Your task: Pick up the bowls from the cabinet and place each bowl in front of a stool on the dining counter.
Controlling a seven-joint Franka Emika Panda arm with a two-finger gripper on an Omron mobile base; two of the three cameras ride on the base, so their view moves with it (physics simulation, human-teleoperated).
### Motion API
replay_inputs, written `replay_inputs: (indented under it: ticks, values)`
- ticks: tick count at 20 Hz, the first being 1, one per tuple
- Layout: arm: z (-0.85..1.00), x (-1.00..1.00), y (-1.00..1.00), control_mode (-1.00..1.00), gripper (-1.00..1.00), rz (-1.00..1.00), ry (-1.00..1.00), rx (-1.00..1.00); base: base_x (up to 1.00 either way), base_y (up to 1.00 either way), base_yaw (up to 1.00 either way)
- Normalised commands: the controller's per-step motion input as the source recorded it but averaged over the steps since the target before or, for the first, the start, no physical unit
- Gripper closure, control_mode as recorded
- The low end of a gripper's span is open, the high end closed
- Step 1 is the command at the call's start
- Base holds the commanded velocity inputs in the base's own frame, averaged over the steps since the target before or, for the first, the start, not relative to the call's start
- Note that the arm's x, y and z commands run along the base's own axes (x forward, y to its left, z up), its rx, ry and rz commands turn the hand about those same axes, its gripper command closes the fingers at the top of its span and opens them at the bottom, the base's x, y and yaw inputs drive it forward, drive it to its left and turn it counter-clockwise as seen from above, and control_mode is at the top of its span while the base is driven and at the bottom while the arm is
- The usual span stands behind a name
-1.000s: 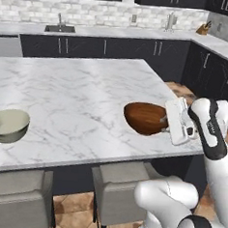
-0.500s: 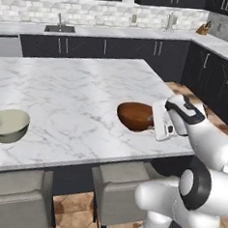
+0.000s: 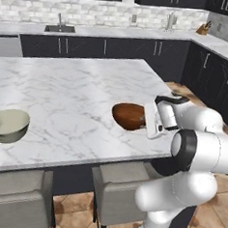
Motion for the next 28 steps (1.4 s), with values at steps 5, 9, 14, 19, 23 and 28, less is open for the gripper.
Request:
replay_inputs:
  ticks: [5,9,14,19,23,28]
  values:
    - [-0.38,0.17,0.06,-1.00,1.00,0.00,0.00,0.00,0.00,0.00,0.00]
    - [-0.26,0.08,0.02,-1.00,1.00,0.00,0.00,0.00,0.00,0.00,0.00]
    - [-0.16,0.13,0.00,-1.00,1.00,0.00,0.00,0.00,0.00,0.00,0.00]
    - [-0.08,0.24,0.01,-1.00,1.00,0.00,-0.01,0.00,0.00,0.00,0.00]
    - [-0.13,0.27,0.02,-1.00,1.00,0.00,-0.02,0.00,0.00,0.00,0.00]
    - [0.00,0.02,0.00,-1.00,-1.00,0.00,0.00,0.00,0.00,0.00,0.00]
